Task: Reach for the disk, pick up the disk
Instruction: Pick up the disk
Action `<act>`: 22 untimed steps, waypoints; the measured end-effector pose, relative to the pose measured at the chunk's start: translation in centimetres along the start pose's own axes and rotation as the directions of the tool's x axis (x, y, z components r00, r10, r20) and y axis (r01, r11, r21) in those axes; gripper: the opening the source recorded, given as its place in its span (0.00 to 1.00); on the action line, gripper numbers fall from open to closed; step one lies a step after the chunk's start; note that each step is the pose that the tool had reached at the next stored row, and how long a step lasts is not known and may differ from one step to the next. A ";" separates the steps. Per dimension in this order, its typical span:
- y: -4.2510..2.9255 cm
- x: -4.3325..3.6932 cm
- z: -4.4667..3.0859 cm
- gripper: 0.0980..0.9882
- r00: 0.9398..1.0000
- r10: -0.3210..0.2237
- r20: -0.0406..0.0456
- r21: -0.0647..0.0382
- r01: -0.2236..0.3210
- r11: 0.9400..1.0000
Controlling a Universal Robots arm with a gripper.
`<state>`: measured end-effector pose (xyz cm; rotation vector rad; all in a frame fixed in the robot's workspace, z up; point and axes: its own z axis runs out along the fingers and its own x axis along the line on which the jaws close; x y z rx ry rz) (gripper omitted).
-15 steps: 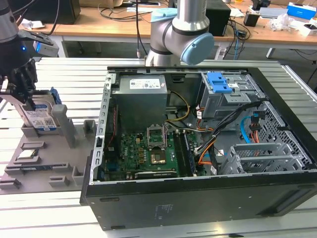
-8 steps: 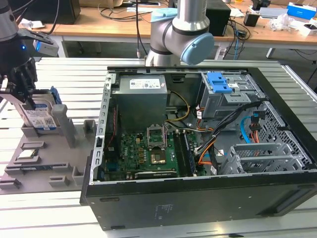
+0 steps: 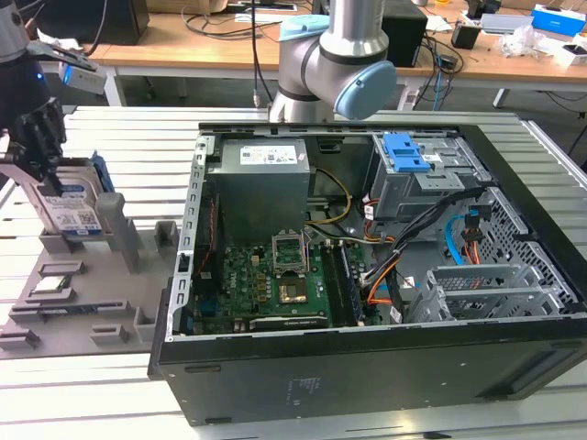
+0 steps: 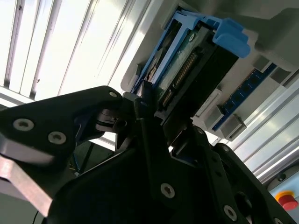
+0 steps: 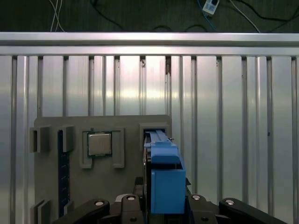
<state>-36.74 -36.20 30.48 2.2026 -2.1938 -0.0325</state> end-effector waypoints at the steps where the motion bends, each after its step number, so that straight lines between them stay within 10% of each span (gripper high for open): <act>1: 0.00 -0.01 -0.22 0.30 1.000 0.000 0.000 0.000 0.000 1.000; 22: 0.05 -0.12 -5.27 0.30 1.000 0.000 0.000 0.000 0.000 1.000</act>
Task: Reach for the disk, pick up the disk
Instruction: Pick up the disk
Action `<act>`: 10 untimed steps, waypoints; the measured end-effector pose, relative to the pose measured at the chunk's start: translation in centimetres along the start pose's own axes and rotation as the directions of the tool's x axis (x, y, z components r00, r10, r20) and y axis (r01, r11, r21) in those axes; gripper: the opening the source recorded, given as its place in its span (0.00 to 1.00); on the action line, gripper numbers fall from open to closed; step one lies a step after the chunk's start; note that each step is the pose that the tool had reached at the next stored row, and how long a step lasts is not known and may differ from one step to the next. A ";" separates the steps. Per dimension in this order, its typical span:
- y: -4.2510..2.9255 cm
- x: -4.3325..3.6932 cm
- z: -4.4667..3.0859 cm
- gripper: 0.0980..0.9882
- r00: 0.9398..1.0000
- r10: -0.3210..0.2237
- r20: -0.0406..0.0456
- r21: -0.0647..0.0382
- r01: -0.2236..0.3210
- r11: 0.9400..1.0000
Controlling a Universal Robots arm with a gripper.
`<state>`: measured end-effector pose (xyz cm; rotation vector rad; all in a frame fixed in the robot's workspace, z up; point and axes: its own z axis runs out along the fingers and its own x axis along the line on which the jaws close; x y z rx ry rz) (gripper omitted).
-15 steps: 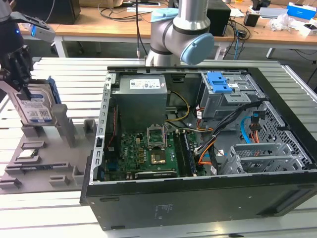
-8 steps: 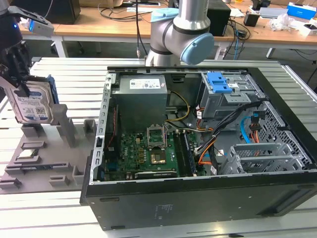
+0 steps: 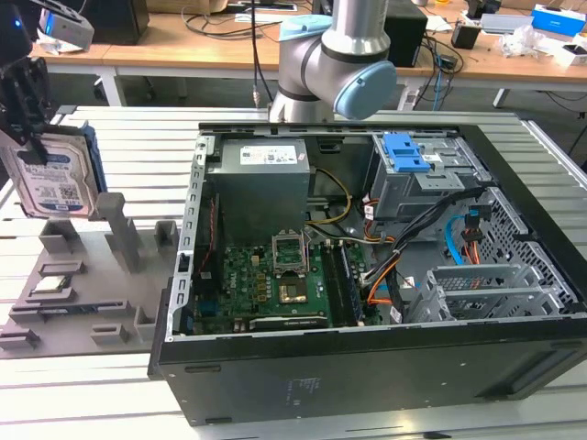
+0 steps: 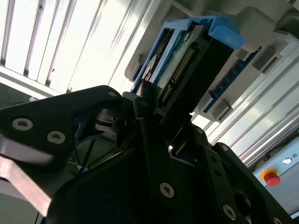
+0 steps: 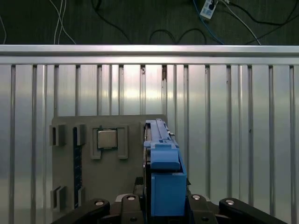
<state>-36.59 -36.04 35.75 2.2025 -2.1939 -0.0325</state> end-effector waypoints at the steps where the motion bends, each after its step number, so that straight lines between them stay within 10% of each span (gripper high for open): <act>1: 0.00 0.00 -0.29 0.30 1.000 0.000 0.000 0.000 0.000 1.000; 10: 0.00 0.00 -2.50 0.30 1.000 0.000 0.000 0.000 0.000 1.000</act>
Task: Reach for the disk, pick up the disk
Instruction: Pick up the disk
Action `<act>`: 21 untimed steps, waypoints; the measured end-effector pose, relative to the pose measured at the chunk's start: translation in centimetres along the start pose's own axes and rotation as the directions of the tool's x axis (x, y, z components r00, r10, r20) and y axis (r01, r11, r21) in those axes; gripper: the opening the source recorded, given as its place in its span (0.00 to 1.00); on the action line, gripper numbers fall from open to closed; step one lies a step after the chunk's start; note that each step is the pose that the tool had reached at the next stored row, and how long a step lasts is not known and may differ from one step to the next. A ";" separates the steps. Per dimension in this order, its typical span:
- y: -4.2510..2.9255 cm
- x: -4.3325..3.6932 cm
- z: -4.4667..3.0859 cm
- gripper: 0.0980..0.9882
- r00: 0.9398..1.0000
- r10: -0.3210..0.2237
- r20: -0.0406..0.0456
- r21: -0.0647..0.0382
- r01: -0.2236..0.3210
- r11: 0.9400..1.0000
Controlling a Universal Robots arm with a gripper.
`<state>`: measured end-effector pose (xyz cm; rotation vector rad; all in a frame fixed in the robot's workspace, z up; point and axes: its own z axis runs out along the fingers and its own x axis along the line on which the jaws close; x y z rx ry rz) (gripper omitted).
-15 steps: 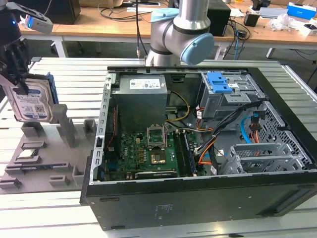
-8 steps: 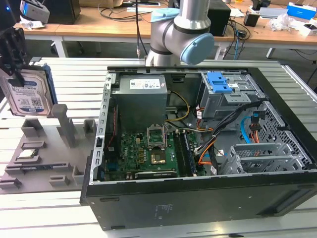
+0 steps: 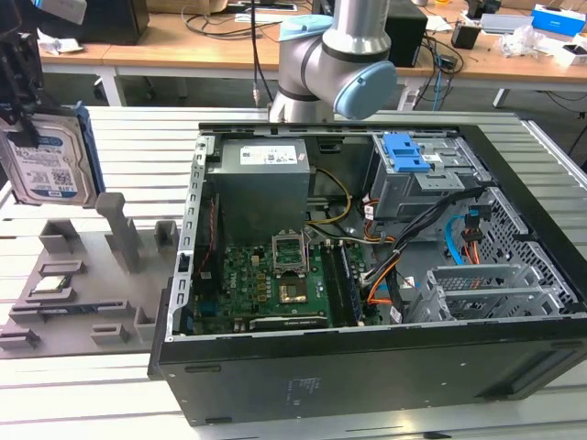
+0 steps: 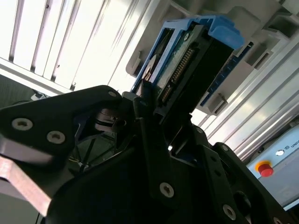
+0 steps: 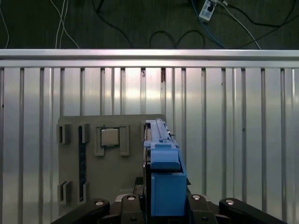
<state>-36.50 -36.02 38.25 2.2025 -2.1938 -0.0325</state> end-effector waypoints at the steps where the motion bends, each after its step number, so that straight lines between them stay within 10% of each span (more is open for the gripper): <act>1: 0.00 0.00 -0.39 0.30 1.000 0.000 0.000 0.000 0.000 1.000; 21: -0.09 0.03 -5.07 0.30 1.000 0.000 0.000 0.000 0.000 1.000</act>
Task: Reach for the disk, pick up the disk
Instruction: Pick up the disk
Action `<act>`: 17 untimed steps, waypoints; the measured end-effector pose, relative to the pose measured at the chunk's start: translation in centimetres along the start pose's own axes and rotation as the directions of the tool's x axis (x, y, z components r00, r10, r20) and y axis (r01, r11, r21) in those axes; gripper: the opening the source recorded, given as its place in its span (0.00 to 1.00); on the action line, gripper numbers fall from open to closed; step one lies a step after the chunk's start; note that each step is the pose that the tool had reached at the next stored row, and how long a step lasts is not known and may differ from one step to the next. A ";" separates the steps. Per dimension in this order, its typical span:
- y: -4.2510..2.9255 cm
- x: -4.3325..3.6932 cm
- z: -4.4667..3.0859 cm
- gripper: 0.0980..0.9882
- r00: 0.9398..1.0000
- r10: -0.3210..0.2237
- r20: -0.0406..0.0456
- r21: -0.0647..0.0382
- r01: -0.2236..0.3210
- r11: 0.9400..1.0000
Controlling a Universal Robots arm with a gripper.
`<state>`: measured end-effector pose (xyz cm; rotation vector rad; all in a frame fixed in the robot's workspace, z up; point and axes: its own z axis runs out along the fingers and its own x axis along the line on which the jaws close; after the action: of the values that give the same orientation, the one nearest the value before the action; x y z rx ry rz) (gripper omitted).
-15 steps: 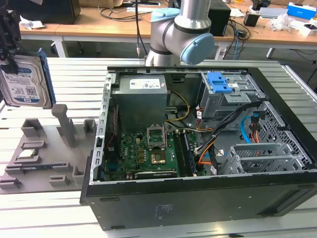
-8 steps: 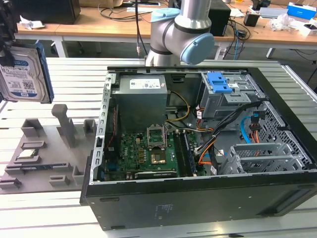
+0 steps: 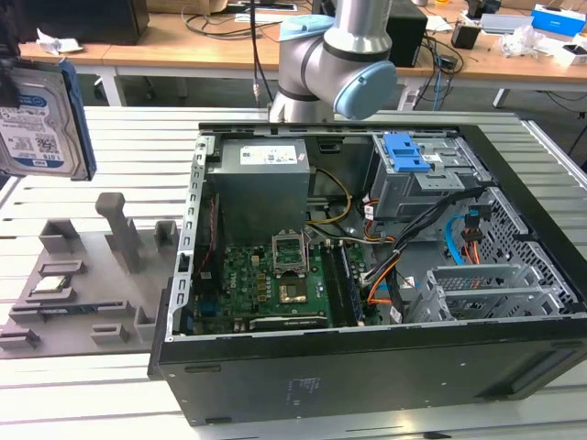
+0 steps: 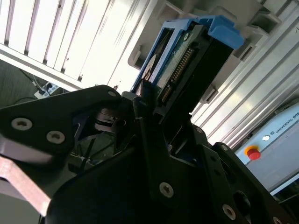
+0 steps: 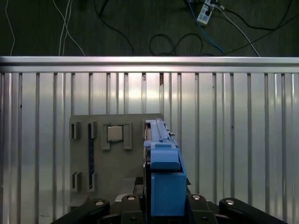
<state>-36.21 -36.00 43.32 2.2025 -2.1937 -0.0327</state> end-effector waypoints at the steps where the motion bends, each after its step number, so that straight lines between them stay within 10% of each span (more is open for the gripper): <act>1: -0.01 0.00 -0.17 0.30 1.000 0.000 0.000 0.000 0.000 1.000; 17: -0.15 0.02 -3.44 0.30 1.000 0.000 0.000 -0.001 0.000 1.000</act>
<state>-35.93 -35.99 46.75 2.2022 -2.1934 -0.0333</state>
